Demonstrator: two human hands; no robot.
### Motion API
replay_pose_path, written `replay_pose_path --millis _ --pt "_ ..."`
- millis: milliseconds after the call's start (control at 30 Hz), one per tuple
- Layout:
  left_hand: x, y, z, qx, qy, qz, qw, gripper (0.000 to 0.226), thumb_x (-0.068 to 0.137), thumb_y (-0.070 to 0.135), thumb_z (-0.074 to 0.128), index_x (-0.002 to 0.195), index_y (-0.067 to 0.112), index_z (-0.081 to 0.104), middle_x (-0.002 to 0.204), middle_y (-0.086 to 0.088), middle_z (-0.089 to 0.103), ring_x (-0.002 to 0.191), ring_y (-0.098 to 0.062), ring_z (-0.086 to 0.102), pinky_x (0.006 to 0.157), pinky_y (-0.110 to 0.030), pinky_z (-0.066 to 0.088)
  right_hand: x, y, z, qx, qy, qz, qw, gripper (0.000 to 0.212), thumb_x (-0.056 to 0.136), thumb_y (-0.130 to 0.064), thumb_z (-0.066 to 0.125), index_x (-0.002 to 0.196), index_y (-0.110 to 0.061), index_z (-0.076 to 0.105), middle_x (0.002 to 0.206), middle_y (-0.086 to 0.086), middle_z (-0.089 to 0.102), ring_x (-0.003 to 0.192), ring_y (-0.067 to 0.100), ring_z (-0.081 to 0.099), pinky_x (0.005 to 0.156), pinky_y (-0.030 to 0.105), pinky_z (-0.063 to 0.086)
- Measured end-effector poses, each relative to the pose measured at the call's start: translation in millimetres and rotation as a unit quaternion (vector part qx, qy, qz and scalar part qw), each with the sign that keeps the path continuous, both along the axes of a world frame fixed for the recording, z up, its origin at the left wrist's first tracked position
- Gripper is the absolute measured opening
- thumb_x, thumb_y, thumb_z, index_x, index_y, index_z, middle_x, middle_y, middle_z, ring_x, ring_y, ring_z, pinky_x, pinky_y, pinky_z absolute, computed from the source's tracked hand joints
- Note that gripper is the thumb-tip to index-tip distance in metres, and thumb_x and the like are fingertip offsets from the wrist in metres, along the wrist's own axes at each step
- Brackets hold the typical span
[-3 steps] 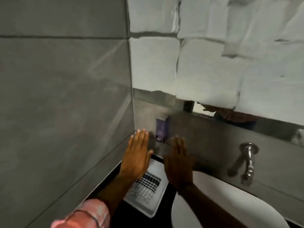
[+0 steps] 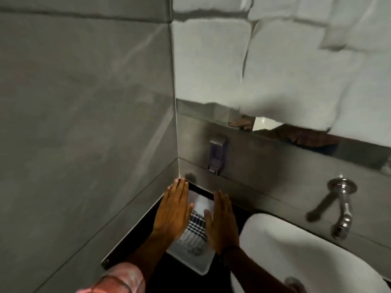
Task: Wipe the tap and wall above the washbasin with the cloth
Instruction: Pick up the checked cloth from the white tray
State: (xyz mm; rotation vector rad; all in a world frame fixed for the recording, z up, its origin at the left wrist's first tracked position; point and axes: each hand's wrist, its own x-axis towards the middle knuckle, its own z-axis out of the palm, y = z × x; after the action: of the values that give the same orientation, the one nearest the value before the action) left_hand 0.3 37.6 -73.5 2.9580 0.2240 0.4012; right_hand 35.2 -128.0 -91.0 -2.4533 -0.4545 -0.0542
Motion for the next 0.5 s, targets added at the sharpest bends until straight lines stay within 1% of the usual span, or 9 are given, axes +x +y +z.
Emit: replay_pose_path --millis 67,100,167,200,233,267,333,367,500 --pt "1 11 -41 -0.05 0.065 0.009 0.997 0.063 0.099 0.044 0.021 0.152 0.011 0.01 0.163 -0.009 0.012 0.15 -0.025 0.013 0.123 -0.042 0.021 -2 17 -35 0.035 0.174 -0.024 0.984 0.063 0.106 -0.031 0.043 0.162 -0.012 0.021 0.171 0.008 0.021 0.157 0.026 0.021 0.129 0.038 0.021" --pt "6 16 -58 -0.097 0.099 0.021 0.99 0.062 0.099 0.042 0.025 0.152 0.012 0.013 0.162 -0.008 0.016 0.149 -0.025 0.019 0.122 -0.04 0.024 2 26 -47 0.061 0.253 -0.057 0.964 0.058 0.107 -0.024 0.043 0.16 -0.01 0.026 0.169 0.01 0.026 0.155 0.027 0.028 0.127 0.037 0.024" --pt "20 24 -88 -0.178 0.161 0.047 0.97 0.059 0.099 0.035 0.032 0.152 0.013 0.015 0.161 -0.008 0.02 0.146 -0.025 0.027 0.12 -0.038 0.028 13 40 -60 0.108 0.344 -0.089 0.929 0.04 0.106 -0.008 0.043 0.145 -0.013 0.05 0.156 0.013 0.048 0.14 0.023 0.052 0.115 0.029 0.042" --pt "27 27 -102 -0.215 0.2 0.059 0.954 0.06 0.099 0.031 0.034 0.152 0.012 0.013 0.161 -0.009 0.019 0.146 -0.026 0.026 0.12 -0.038 0.027 19 47 -69 0.098 0.354 -0.092 0.925 0.039 0.104 -0.002 0.045 0.137 -0.019 0.056 0.148 0.013 0.057 0.129 0.016 0.063 0.102 0.018 0.048" --pt "36 28 -118 -0.243 0.239 0.064 0.938 0.062 0.099 0.027 0.035 0.152 0.011 0.009 0.162 -0.011 0.016 0.147 -0.027 0.024 0.121 -0.039 0.024 27 53 -79 0.107 0.378 -0.109 0.913 0.042 0.104 -0.001 0.046 0.14 -0.02 0.054 0.145 0.015 0.059 0.123 0.013 0.066 0.094 0.012 0.049" --pt "43 27 -129 -0.254 0.265 0.075 0.927 0.064 0.098 0.025 0.037 0.152 0.011 0.005 0.162 -0.012 0.013 0.147 -0.028 0.021 0.121 -0.039 0.022 33 57 -85 0.101 0.406 -0.128 0.899 0.044 0.105 -0.003 0.048 0.148 -0.014 0.047 0.147 0.017 0.056 0.127 0.018 0.063 0.094 0.013 0.048" --pt "53 21 -141 -0.25 0.311 0.1 0.912 0.071 0.096 0.025 0.04 0.152 0.013 -0.001 0.162 -0.014 0.008 0.148 -0.032 0.018 0.121 -0.042 0.022 45 64 -92 0.065 0.44 -0.2 0.873 0.051 0.104 -0.014 0.052 0.152 -0.001 0.038 0.154 0.021 0.046 0.139 0.034 0.05 0.114 0.033 0.043" --pt "58 19 -146 -0.249 0.323 0.112 0.906 0.074 0.095 0.026 0.043 0.152 0.014 -0.002 0.162 -0.014 0.008 0.147 -0.033 0.017 0.121 -0.043 0.023 51 68 -99 0.055 0.45 -0.227 0.862 0.057 0.104 -0.018 0.051 0.154 0.002 0.032 0.157 0.022 0.041 0.143 0.037 0.045 0.119 0.04 0.038" --pt "69 15 -167 -0.224 0.335 0.137 0.905 0.095 0.084 0.035 0.061 0.152 0.016 -0.003 0.155 -0.02 0.022 0.14 -0.039 0.029 0.114 -0.048 0.034 64 79 -126 0.029 0.469 -0.261 0.843 0.07 0.106 -0.026 0.041 0.162 -0.002 0.007 0.168 0.02 0.021 0.151 0.039 0.03 0.124 0.047 0.029"
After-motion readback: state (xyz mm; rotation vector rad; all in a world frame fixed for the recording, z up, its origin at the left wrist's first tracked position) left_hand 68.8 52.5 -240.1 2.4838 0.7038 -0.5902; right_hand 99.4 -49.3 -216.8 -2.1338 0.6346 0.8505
